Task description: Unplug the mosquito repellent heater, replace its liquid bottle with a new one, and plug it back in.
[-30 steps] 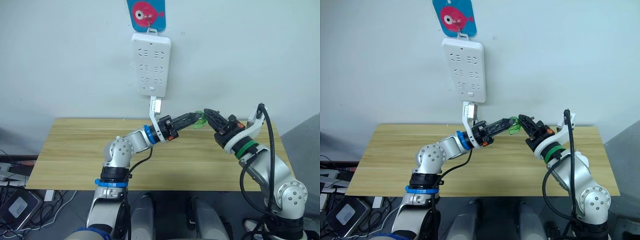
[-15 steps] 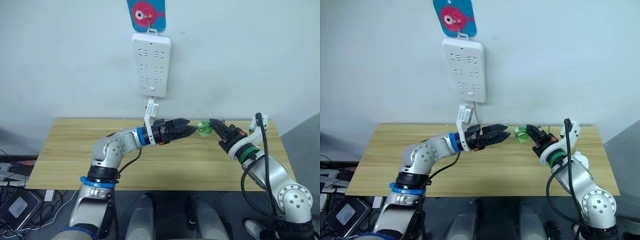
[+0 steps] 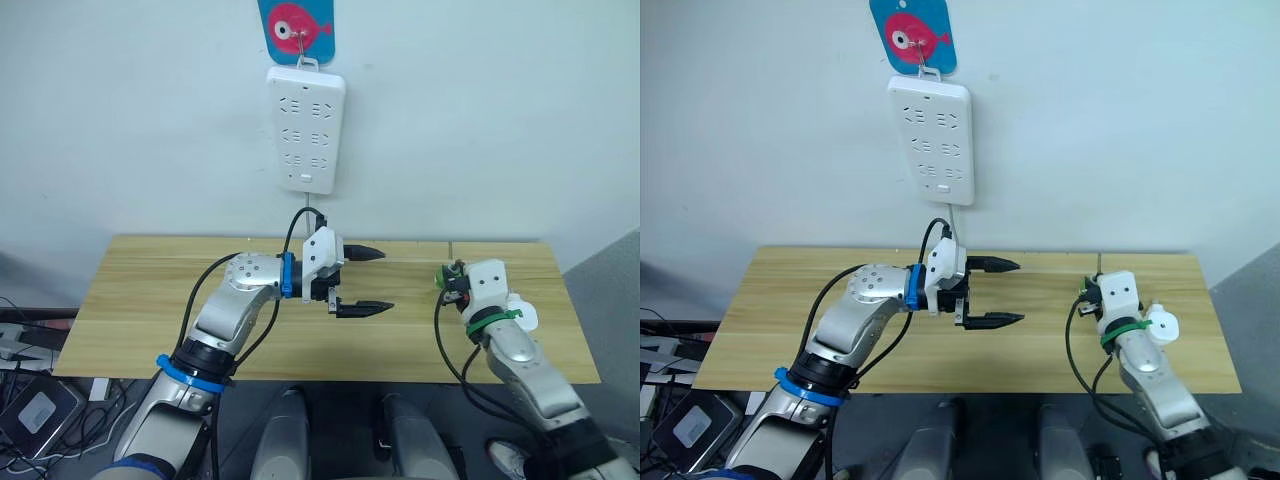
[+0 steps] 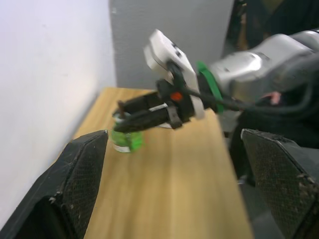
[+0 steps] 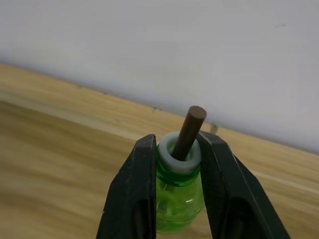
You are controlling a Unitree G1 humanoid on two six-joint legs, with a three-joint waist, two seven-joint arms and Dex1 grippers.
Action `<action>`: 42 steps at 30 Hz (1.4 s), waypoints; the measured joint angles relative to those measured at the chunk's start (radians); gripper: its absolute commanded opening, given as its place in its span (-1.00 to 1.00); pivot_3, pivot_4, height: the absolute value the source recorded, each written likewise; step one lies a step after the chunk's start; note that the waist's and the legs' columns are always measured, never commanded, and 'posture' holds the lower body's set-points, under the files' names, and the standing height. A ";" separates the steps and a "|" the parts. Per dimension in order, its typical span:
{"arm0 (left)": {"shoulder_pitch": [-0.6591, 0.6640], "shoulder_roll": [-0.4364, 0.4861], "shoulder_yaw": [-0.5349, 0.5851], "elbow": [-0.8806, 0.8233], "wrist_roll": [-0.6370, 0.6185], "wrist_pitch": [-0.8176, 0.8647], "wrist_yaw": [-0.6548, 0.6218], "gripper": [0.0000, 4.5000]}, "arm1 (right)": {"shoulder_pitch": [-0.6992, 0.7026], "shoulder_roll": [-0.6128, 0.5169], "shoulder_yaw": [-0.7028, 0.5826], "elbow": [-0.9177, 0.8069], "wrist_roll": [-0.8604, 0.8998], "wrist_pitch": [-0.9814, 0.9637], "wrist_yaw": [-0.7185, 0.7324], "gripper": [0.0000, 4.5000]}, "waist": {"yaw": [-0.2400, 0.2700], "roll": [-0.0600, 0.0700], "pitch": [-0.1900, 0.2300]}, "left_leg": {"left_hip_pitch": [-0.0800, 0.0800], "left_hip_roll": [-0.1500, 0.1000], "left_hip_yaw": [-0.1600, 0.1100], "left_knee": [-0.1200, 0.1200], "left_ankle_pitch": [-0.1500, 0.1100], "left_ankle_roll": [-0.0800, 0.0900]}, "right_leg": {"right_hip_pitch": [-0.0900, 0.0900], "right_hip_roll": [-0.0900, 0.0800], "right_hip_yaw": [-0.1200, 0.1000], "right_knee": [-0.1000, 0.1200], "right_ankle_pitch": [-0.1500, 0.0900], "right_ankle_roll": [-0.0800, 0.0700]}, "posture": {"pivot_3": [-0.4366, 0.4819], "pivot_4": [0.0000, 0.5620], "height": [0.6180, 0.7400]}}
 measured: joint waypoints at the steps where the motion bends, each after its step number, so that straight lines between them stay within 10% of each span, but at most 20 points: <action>1: 0.000 -0.002 0.000 0.009 0.008 -0.011 0.007 1.00 | -0.010 0.017 -0.001 0.064 -0.033 -0.034 0.000 -0.64 | 0.000 0.000 0.000 | 0.000 0.000 0.000 0.000 0.000 0.000 | 0.000 0.000 0.000 0.000 0.000 0.000 | 0.48 -0.16 1.00; 16: 0.001 0.008 0.003 -0.034 0.012 0.036 0.002 1.00 | -0.097 0.164 -0.119 0.412 -0.175 -0.310 0.058 -0.64 | 0.002 -0.001 -0.001 | 0.002 0.000 0.000 0.000 0.000 0.000 | 0.001 0.000 0.000 0.001 0.003 -0.004 | 0.48 -0.17 1.00; 22: 0.018 0.008 0.003 -0.046 0.001 0.057 -0.002 1.00 | -0.056 0.161 -0.128 0.405 -0.223 -0.322 0.081 0.30 | 0.001 -0.001 -0.001 | 0.002 0.000 0.000 0.000 0.000 0.000 | 0.001 0.000 0.000 0.002 0.003 -0.005 | 0.44 -0.20 1.00; 27: 0.090 0.007 0.027 -0.068 0.001 0.057 0.044 1.00 | 0.073 0.119 -0.158 0.184 -0.229 -0.274 0.125 0.99 | -0.002 0.000 -0.001 | 0.002 0.000 0.000 0.000 0.000 0.000 | 0.001 -0.001 0.001 0.002 0.003 -0.005 | 0.43 -0.20 1.00; 42: 0.707 -0.072 0.294 -0.156 0.223 -0.128 0.677 1.00 | 0.031 -0.132 -0.114 -0.536 0.111 0.339 0.647 0.99 | 0.041 -0.001 -0.003 | 0.004 0.001 -0.001 0.001 0.001 0.000 | 0.005 -0.002 -0.001 0.000 0.002 -0.002 | 0.62 -0.09 1.00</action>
